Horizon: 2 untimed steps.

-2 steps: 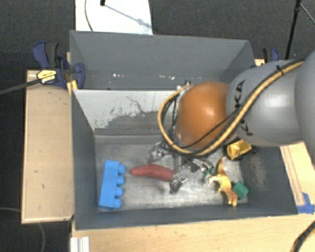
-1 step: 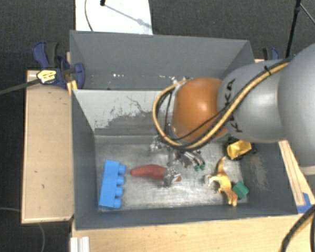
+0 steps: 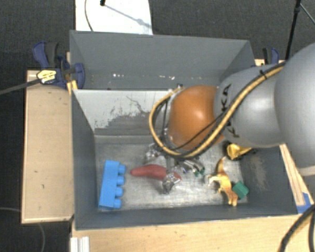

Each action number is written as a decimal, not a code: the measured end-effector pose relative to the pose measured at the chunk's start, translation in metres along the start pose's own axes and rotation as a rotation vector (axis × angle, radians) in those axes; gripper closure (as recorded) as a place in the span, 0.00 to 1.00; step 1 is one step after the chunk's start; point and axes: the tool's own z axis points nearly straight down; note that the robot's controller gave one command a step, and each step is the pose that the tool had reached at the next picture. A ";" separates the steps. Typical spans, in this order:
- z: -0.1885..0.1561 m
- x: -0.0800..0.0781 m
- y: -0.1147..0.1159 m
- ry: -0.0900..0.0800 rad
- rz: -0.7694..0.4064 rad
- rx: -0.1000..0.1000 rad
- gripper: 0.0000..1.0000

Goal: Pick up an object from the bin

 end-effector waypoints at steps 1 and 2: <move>0.006 0.028 0.025 0.001 -0.016 -0.001 0.00; 0.007 0.052 0.041 -0.004 -0.060 0.000 1.00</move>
Offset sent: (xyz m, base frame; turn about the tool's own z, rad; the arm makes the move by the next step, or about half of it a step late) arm -0.0343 0.0159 -0.0101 -0.1922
